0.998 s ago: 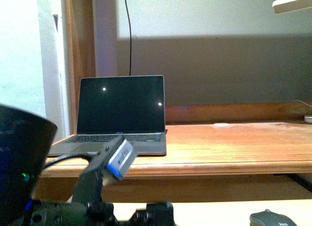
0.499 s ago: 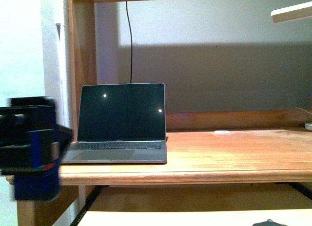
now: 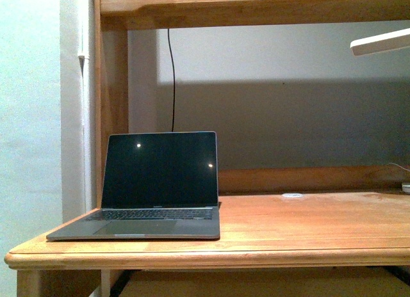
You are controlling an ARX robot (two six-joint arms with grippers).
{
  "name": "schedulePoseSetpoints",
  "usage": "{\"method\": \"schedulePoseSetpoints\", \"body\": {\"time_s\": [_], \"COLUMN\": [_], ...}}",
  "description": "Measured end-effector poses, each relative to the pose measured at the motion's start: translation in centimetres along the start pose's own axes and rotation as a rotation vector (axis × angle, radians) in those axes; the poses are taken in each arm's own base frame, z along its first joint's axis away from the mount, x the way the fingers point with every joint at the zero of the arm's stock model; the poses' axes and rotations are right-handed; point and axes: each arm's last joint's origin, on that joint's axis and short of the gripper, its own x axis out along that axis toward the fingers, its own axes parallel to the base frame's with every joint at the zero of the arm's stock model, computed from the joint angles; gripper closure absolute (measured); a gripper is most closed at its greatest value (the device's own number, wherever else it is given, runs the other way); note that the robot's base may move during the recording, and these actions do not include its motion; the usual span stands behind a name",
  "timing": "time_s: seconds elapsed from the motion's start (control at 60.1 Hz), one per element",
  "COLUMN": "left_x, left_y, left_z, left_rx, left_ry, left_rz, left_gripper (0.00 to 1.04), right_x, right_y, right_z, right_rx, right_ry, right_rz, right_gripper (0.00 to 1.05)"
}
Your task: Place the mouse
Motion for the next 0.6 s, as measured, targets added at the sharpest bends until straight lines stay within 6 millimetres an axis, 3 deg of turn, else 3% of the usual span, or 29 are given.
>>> {"method": "schedulePoseSetpoints", "body": {"time_s": [0.116,0.233,0.432,0.599], "left_x": [0.0,0.0,0.0,-0.1], "left_y": [0.4,1.2,1.6,1.7], "left_z": [-0.5,-1.0,-1.5,-2.0], "left_rx": [0.0,0.002,0.002,0.002], "left_ry": [-0.002,-0.001,0.002,-0.002], "left_rz": [0.003,-0.02,0.009,0.01], "left_gripper": [1.02,1.02,1.02,1.02], "right_x": [2.0,4.0,8.4,11.8], "right_y": [2.8,5.6,9.5,11.3], "right_z": [2.6,3.7,3.0,1.5], "right_rx": [-0.004,-0.036,-0.111,-0.164], "right_ry": [-0.014,0.025,0.136,0.185], "right_rz": [0.056,0.057,-0.008,-0.079], "right_gripper": [0.07,0.07,0.07,0.07]}}
